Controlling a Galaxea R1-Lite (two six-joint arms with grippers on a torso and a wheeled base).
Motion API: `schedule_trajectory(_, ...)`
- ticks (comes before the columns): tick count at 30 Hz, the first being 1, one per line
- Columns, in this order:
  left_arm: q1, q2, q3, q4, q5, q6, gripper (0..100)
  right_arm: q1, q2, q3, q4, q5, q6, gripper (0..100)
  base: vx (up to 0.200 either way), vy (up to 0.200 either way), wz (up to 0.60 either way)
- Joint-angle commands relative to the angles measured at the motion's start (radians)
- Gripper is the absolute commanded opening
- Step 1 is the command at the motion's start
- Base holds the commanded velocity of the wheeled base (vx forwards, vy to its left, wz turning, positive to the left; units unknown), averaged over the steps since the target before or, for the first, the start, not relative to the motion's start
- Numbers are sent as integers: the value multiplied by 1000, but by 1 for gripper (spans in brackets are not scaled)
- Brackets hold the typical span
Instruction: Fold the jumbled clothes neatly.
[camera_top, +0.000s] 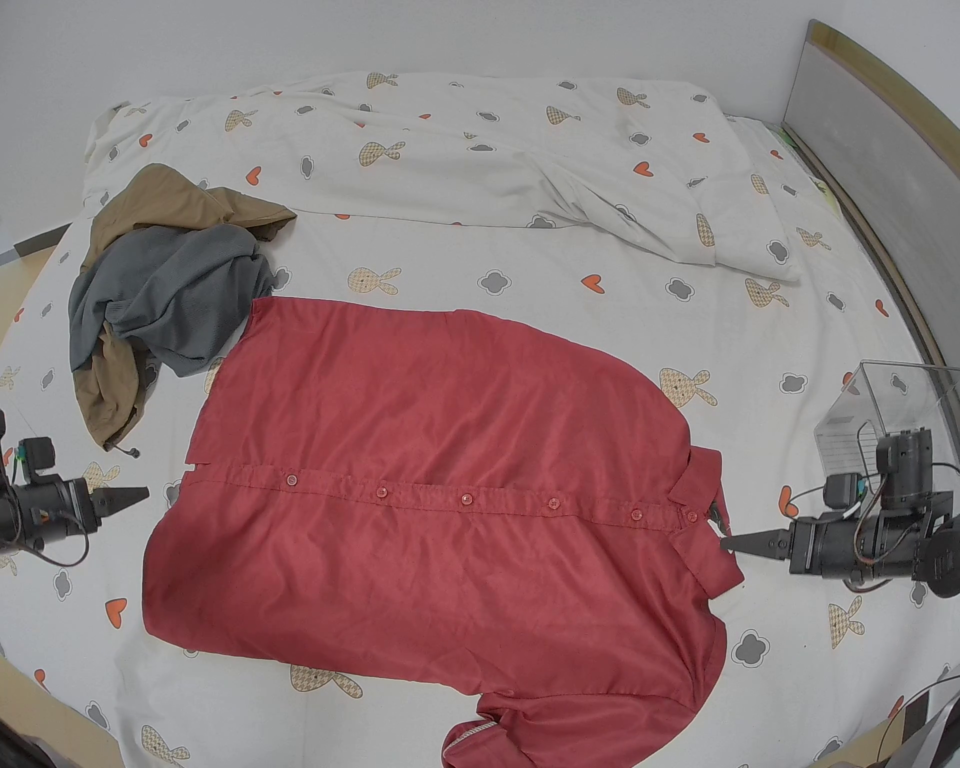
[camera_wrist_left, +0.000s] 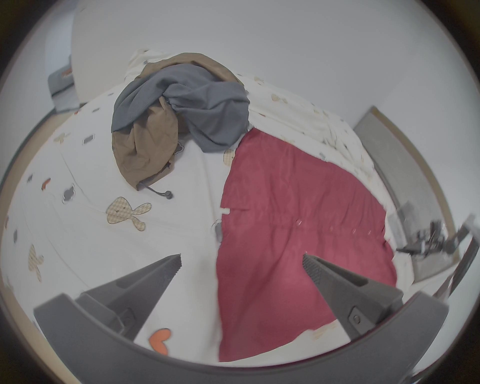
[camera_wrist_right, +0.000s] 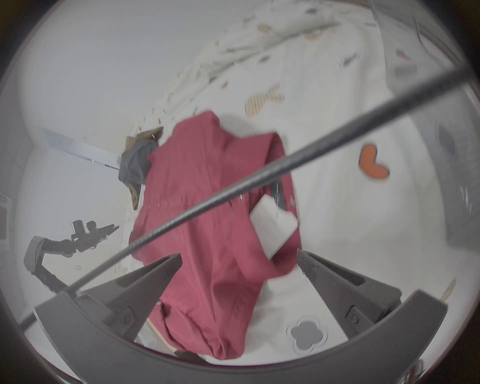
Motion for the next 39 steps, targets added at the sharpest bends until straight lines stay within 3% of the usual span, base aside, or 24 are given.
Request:
schedule_trajectory(1,-114,-132,-233,207,2,-250,100,-18,-23,-157,1,-1,11,100,0,0,0)
schedule_trajectory(5,-147,-190,-252,242,-10,-259,100,4,-19,-171,1,-3,74,100,0,0,0)
schedule_trajectory(10,-216,-238,-227,235,-1,-262,100,-36,95,-220,-8,-9,71,100,0,0,0)
schedule_trajectory(13,-217,-268,-223,221,-1,-276,100,-65,187,-289,-8,-1,69,100,0,0,0)
schedule_trajectory(23,-228,-291,-221,204,28,-285,100,-51,330,-418,-37,-1,66,100,0,0,0)
schedule_trajectory(27,-246,-313,-201,187,20,-285,100,-7,324,-446,-141,0,68,100,0,0,0)
schedule_trajectory(39,-269,-317,-155,132,20,-282,100,134,376,-584,-149,2,77,100,0,0,0)
